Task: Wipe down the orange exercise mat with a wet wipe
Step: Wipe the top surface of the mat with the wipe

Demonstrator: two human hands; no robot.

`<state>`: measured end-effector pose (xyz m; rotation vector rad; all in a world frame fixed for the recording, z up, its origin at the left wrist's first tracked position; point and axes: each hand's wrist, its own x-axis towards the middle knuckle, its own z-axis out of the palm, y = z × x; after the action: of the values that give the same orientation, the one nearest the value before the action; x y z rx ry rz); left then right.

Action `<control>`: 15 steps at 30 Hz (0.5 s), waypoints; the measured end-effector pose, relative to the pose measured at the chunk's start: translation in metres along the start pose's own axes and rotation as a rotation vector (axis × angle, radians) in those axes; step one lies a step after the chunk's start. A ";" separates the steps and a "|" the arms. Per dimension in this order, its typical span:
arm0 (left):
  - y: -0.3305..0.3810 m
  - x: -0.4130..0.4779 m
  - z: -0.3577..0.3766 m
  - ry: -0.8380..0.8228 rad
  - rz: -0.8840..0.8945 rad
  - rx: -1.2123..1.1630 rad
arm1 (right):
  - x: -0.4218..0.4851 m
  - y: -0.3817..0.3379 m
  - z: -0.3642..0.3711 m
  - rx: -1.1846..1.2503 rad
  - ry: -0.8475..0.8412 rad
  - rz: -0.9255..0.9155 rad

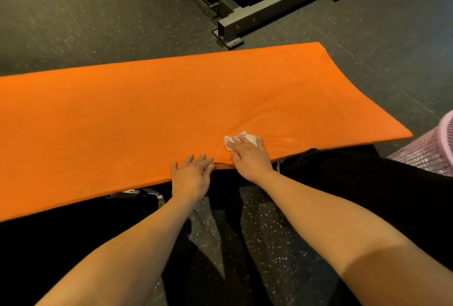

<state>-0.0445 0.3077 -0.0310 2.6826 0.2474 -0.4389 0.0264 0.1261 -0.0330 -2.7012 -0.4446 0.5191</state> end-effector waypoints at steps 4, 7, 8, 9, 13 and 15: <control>0.010 0.002 0.001 0.009 -0.050 -0.094 | 0.007 0.006 -0.010 -0.006 0.025 0.005; 0.029 -0.003 0.004 0.009 -0.053 -0.092 | 0.006 0.011 -0.013 -0.045 0.054 0.091; 0.034 -0.005 0.006 0.011 -0.047 -0.084 | 0.003 0.010 -0.011 -0.055 0.056 0.120; 0.037 -0.008 0.010 0.010 -0.041 -0.075 | -0.001 0.008 -0.009 -0.063 0.045 0.140; 0.033 -0.011 0.017 -0.027 -0.013 0.004 | -0.015 -0.014 0.005 -0.025 -0.082 0.032; 0.029 -0.010 0.019 -0.052 0.007 0.048 | -0.015 -0.018 0.009 -0.023 -0.153 -0.048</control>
<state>-0.0519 0.2722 -0.0332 2.7134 0.2153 -0.5173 0.0054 0.1397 -0.0296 -2.6760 -0.5576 0.7138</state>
